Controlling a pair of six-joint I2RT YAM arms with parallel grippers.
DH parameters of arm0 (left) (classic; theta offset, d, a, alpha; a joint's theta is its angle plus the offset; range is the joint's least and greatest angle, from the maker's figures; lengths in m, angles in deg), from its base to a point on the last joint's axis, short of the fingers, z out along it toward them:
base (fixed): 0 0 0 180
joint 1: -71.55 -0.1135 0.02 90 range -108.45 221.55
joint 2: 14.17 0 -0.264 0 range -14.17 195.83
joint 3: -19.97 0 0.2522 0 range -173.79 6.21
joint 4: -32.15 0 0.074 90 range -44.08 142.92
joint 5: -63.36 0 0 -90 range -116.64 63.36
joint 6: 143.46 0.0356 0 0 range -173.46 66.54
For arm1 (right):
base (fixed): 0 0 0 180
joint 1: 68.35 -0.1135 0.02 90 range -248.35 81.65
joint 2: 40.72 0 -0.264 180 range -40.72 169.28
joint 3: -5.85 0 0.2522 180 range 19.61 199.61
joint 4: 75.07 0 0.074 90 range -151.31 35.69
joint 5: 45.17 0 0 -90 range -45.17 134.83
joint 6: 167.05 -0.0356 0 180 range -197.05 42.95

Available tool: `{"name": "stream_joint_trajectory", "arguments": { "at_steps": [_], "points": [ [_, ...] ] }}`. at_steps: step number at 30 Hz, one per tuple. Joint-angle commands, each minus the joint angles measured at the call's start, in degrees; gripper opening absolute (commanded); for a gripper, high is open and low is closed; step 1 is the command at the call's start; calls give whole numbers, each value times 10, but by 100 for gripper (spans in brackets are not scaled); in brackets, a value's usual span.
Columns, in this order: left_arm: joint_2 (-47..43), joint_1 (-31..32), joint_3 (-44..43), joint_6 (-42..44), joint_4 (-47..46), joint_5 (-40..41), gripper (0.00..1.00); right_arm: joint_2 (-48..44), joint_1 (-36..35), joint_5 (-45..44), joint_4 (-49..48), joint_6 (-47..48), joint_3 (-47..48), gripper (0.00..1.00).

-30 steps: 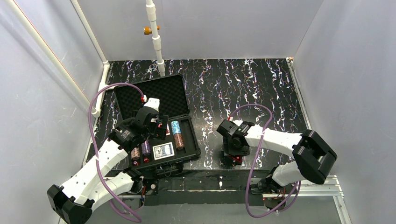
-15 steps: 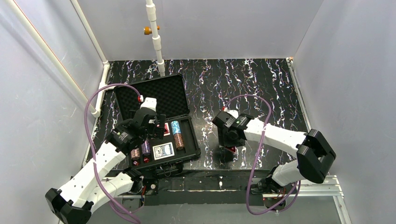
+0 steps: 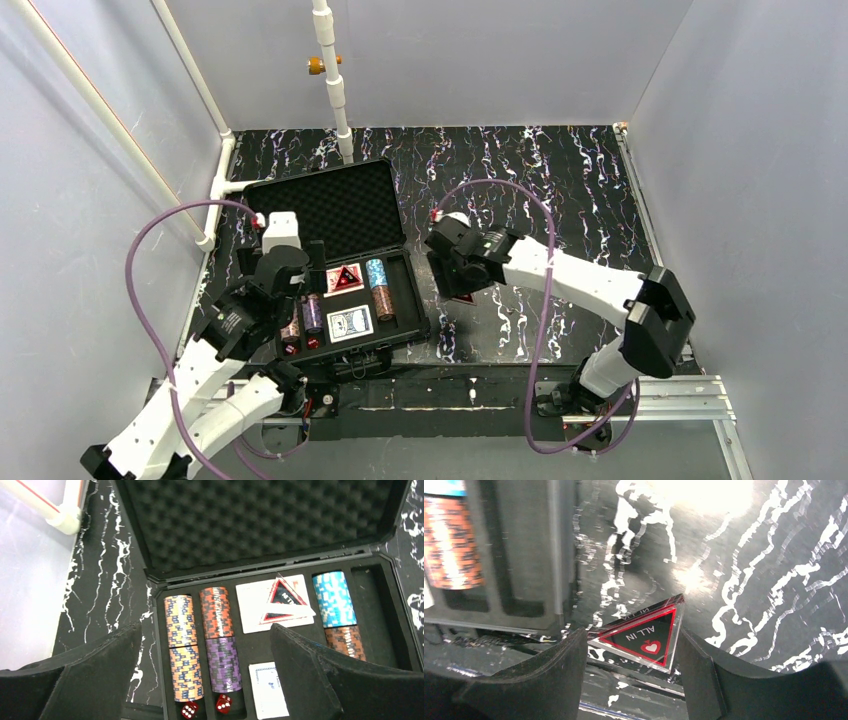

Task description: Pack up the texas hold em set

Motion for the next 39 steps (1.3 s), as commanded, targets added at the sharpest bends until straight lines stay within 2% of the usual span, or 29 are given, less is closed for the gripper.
{"name": "stream_joint_trajectory", "arguments": {
  "at_steps": [1, 13, 27, 39],
  "points": [
    [-37, 3, -19, -26, 16, 82, 98, 49, -47, 13, 6, 62, 79, 54],
    [-119, 3, -13, -44, 20, 141, 98, 195, -164, -3, 14, 132, 271, 54],
    [-135, 3, -16, -55, 32, 159, 98, 339, -196, -20, 50, 118, 446, 52],
    [-146, 3, -15, -58, 34, 165, 98, 404, -209, -16, 66, 80, 511, 51]
  ]
}}
